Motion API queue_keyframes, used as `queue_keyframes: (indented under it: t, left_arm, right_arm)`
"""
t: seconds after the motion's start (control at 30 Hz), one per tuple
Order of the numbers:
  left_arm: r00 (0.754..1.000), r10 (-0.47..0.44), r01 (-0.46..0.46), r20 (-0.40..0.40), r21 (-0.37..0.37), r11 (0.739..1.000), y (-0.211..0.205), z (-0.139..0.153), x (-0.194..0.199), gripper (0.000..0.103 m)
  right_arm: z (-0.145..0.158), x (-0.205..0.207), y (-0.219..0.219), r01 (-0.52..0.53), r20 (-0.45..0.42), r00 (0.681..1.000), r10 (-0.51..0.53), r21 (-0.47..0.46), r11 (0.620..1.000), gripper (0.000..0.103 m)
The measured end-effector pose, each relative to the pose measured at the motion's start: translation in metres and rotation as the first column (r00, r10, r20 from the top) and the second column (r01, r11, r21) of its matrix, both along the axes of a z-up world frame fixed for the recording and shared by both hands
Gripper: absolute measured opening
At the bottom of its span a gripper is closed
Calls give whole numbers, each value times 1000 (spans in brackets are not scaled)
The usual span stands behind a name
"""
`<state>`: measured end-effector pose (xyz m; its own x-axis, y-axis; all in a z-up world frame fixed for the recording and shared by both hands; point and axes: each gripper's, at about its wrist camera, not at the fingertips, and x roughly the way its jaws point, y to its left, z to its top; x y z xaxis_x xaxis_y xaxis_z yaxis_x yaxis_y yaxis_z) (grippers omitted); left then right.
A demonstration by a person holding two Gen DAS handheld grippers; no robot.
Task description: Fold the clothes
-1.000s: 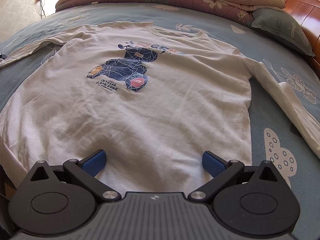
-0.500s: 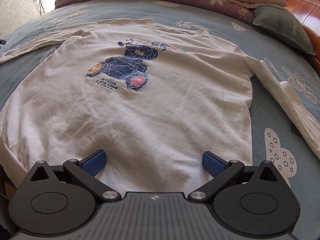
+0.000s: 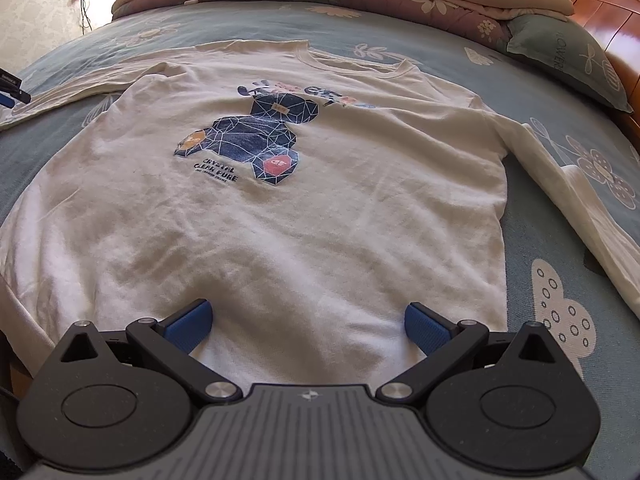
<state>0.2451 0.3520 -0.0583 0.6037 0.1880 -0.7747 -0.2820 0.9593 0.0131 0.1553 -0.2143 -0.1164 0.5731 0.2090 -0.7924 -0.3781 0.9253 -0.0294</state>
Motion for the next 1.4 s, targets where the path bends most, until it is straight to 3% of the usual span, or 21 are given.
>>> queue_keyframes:
  t: [0.07,0.27,0.4,0.5,0.57,0.63,0.7,0.77,0.87,0.9,0.97,1.1,1.13,1.23,1.37,1.4]
  left_arm:
    - [995,-86,89,45,-58,994,-29,11,20,63]
    - [967,-245,248,76,-30,968,-128,-6,75,66]
    - [975,-220,220,2,6,975,-137,-38,74,66]
    - [978,-207,207,27,-3,978,-125,-42,49,74]
    - [982,-188,189,-18,23,982,-123,-35,40,74]
    - [990,-140,141,-34,27,990,-125,-21,37,67]
    - [981,-190,191,48,-22,981,-140,2,32,70]
    - [956,-276,287,100,-125,950,-165,15,32,70]
    - [909,-395,416,132,-283,864,-207,19,33,73]
    - [894,-429,447,129,-320,836,-221,15,32,73]
    - [881,-462,467,104,-352,811,-244,2,28,73]
    - [905,-426,402,16,-363,840,-255,-33,18,73]
    - [914,-406,384,16,-363,849,-251,-32,16,69]
    - [938,-346,328,15,-360,873,-240,-32,7,69]
    - [932,-360,352,27,-296,888,-252,-1,-6,70]
    - [926,-375,372,50,-300,879,-255,7,-9,72]
  right_arm:
    - [0,-1,0,4,6,1000,-4,3,1000,103]
    - [-1,-2,0,6,15,1000,-6,6,1000,103]
    - [-1,-4,-1,4,23,1000,-4,9,1000,103]
    - [-2,-6,-3,-5,37,999,4,18,1000,103]
    - [-3,-7,-3,-9,46,999,8,23,1000,103]
    - [-3,-8,-4,-14,54,998,12,28,1000,103]
    - [-4,-8,-5,-18,60,998,16,31,999,103]
    - [-4,-8,-5,-19,62,998,17,30,999,103]
    - [-2,-8,-4,-15,54,998,14,25,1000,103]
    - [0,-9,-4,-14,49,999,13,25,1000,103]
    - [4,-12,-5,-12,40,999,10,28,1000,103]
    - [17,-26,-19,-3,62,998,-3,96,995,103]
    - [19,-29,-23,4,69,998,-11,106,994,103]
    - [23,-33,-34,24,76,997,-34,126,992,103]
    - [12,-33,-40,21,46,999,-29,155,988,103]
    - [8,-32,-39,17,35,999,-22,157,987,103]
